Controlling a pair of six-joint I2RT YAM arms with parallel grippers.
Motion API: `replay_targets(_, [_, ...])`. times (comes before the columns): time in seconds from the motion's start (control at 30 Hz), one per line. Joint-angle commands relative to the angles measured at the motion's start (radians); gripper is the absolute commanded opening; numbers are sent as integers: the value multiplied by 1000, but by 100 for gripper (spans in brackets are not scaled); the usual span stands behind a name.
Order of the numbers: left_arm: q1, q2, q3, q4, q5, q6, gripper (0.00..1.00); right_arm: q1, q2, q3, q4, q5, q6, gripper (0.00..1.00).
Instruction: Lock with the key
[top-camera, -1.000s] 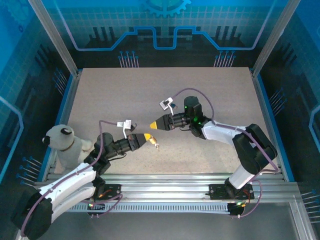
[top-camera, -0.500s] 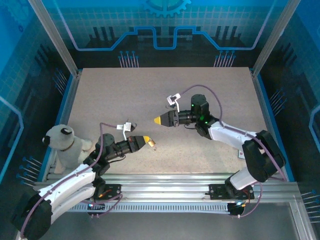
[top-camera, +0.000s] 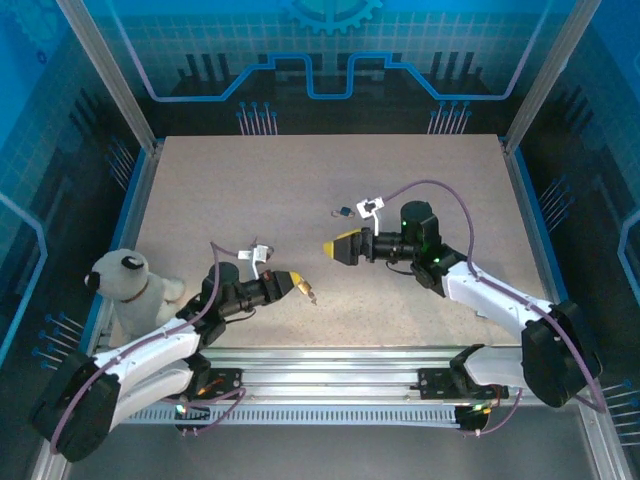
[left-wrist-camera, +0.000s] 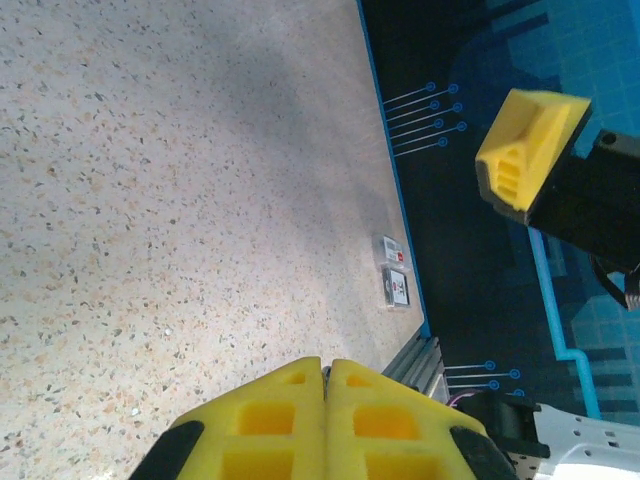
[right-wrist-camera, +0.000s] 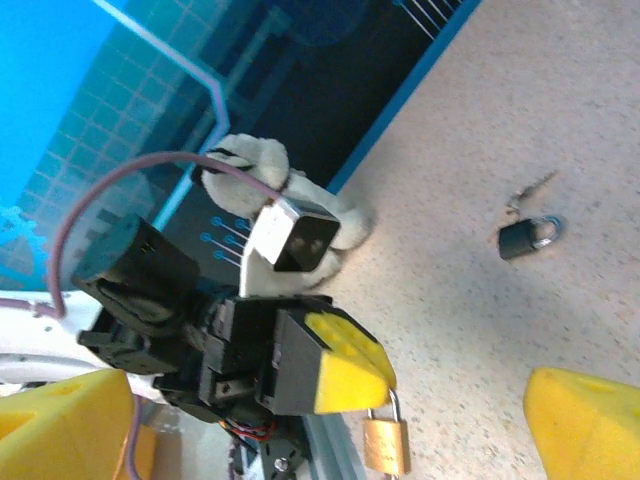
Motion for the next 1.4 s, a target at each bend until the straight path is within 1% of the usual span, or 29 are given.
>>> replay_targets(0.0, [5,38,70,113,26,-6,0,-7,-35,-42,-26,44,-43,100])
replay_targets(0.03, [5,54,81,125,28,-6,0,-7,-36,-47,-30,42,-45,100])
replay_targets(0.2, [6,153,130,201,32,-10,0,-7,-16,-79,-25,9,-39,93])
replay_targets(0.37, [5,278,163,329,54,-55,0,-8,5,-114,33,-36,-21,82])
replay_targets(0.43, [5,320,172,373,60,-73,0,-9,3,-128,35,-31,-28,79])
replay_targets(0.5, [6,356,179,412,62,-90,0,-8,5,-139,36,-26,-31,73])
replay_targets(0.67, [6,423,193,489,73,-122,0,-14,16,-162,62,-11,-28,65])
replay_targets(0.77, [6,453,193,527,78,-140,0,-19,34,-166,83,-17,-16,62])
replay_targets(0.87, [5,472,192,552,82,-152,0,-20,55,-164,102,-19,-3,55])
replay_targets(1.03, [4,486,188,578,86,-162,0,-26,71,-167,131,-21,16,51])
replay_targets(1.2, [3,496,182,597,89,-169,0,-27,80,-167,145,-27,25,43])
replay_targets(1.37, [2,505,181,615,90,-177,0,-27,89,-168,164,-43,35,38])
